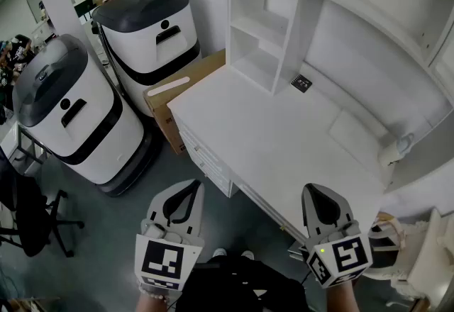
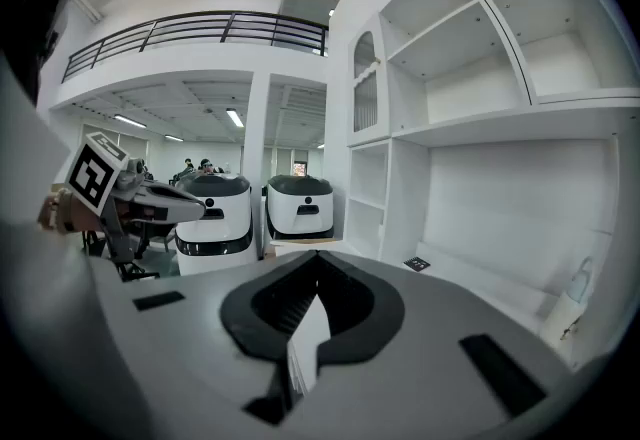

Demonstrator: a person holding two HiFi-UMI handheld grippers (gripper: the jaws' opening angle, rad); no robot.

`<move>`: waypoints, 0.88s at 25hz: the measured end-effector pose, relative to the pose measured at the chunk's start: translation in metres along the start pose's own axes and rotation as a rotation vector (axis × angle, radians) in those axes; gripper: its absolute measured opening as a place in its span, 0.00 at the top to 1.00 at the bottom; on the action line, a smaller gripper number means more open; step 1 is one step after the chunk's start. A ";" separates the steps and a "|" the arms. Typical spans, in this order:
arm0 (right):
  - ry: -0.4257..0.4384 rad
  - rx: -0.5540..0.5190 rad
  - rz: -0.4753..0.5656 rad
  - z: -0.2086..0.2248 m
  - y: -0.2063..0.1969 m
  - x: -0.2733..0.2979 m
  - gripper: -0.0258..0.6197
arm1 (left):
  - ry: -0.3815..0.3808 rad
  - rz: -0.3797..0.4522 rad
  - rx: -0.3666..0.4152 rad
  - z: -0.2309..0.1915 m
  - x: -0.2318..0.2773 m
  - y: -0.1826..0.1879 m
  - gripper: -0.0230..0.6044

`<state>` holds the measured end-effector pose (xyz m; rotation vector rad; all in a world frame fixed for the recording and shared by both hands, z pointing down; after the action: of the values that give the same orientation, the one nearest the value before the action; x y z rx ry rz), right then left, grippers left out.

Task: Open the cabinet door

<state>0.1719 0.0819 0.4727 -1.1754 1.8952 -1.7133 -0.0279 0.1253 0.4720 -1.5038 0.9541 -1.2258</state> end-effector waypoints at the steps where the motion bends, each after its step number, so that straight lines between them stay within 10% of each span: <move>1: 0.000 0.001 -0.001 0.001 0.000 0.000 0.96 | 0.004 0.000 -0.003 -0.002 0.000 0.000 0.97; 22: -0.031 0.031 0.022 -0.025 0.011 0.007 0.96 | -0.003 0.017 -0.006 -0.030 -0.017 -0.004 0.97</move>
<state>0.1461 0.0926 0.4703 -1.1584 1.8501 -1.6975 -0.0608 0.1368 0.4735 -1.4983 0.9677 -1.2094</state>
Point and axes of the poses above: the fingertips, and each gripper's own axes: x forward along the fingers, z to its right, y out of its top, the point moved 1 cm from there along -x, backward along the fingers, and after that the axes turned 10 degrees about -x, right-handed, at the moved point
